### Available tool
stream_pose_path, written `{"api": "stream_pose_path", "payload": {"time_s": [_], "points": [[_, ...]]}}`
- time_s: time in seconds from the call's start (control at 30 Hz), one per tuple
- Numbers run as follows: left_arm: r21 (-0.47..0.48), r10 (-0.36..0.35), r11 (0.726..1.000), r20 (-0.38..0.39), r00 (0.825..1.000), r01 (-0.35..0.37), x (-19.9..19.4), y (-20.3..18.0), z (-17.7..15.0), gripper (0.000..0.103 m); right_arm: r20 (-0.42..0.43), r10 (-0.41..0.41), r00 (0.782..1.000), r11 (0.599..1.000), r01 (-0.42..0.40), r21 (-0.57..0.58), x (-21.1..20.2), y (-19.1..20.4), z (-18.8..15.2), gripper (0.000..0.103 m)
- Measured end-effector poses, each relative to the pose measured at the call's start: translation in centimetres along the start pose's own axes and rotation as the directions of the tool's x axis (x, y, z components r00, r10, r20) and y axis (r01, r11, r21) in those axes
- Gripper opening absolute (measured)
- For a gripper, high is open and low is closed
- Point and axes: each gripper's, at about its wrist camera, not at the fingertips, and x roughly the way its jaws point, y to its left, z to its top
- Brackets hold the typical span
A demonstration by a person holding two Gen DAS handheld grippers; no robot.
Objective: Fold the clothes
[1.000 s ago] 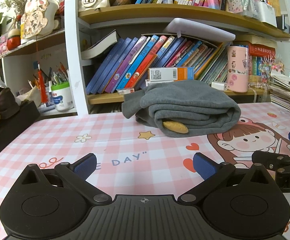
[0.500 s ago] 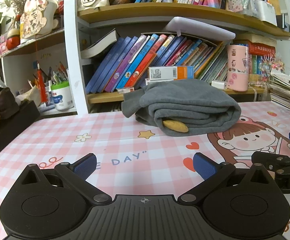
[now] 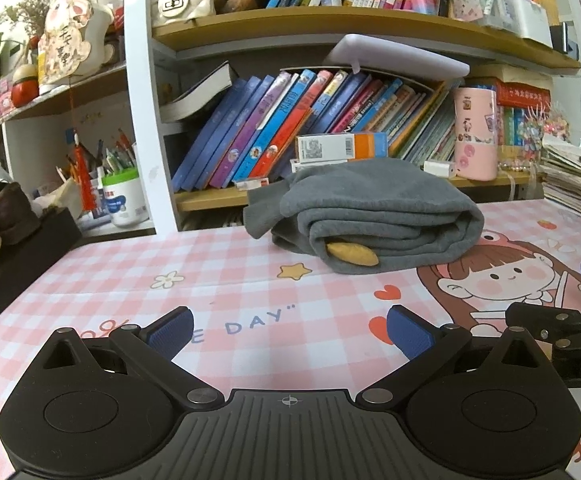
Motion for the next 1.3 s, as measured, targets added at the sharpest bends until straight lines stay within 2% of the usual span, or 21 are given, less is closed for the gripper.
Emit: {"api": "stream_pose_path", "payload": {"time_s": [1.3], "points": [[-0.007, -0.017, 1.000, -0.008, 1.000, 0.017, 0.18, 0.07, 0.07, 0.103, -0.010, 0.003, 1.000, 1.000, -0.003, -0.001, 0.08, -0.03, 0.12, 0.103]]}}
